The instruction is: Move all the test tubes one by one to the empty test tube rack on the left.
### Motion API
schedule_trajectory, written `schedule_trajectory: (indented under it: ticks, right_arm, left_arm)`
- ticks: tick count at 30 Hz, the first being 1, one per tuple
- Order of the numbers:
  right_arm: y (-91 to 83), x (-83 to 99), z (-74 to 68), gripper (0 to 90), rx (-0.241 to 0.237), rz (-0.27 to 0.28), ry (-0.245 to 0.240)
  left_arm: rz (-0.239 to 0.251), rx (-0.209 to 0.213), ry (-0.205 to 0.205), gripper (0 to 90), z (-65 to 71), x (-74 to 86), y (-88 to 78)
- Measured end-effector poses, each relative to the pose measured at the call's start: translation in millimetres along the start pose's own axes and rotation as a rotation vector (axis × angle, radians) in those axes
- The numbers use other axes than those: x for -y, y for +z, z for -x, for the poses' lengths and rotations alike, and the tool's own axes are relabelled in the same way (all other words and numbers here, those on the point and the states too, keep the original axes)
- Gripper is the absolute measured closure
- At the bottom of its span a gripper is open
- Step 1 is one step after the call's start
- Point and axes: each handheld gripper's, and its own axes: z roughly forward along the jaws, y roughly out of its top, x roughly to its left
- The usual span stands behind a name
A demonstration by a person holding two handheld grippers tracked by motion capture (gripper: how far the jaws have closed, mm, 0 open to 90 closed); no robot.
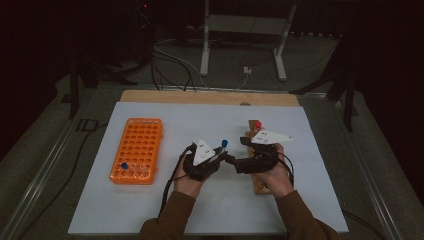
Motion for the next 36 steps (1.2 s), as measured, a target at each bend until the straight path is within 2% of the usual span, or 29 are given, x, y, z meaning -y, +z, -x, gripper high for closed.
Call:
schedule_trajectory:
  ticks: [4,8,13,17,22,24,29,35,36]
  right_arm:
    - [-1.7,3.7,4.1,2.1,-0.005,-0.009,0.003]
    - [-4.5,8.4,6.7,0.0,0.025,-0.023,-0.010]
    - [-10.5,13.1,11.2,0.0,0.042,-0.014,-0.015]
    - [-15.4,19.4,14.1,0.0,0.053,-0.014,-0.001]
    - [-21.8,28.2,18.1,0.0,0.087,-0.017,0.004]
    - [-24.8,30.5,20.2,0.0,0.102,-0.014,0.000]
    - [-31.7,36.2,26.3,0.0,0.117,0.000,0.025]
    - [-38.8,42.3,30.0,0.0,0.128,0.014,0.041]
    - [-40.0,43.2,31.0,0.0,0.126,0.021,0.046]
  left_arm:
    - [0.009,-0.004,-0.010,76.8,-4.3,-1.7,-7.1]
    - [0.015,-0.014,-0.013,76.8,-10.4,-2.4,-15.8]
    - [0.027,-0.041,-0.027,76.8,-18.9,-2.9,-29.4]
    - [0.039,-0.059,-0.044,76.8,-26.8,-3.7,-42.8]
    - [0.043,-0.093,-0.053,76.8,-37.3,-3.6,-58.5]
    - [0.040,-0.100,-0.059,76.8,-41.9,-3.2,-63.6]
    - [0.050,-0.109,-0.087,76.7,-52.8,-2.3,-75.4]
    - [0.053,-0.119,-0.105,76.8,-65.5,-2.1,-91.2]
    - [0.052,-0.120,-0.098,76.8,-67.7,-2.5,-94.1]
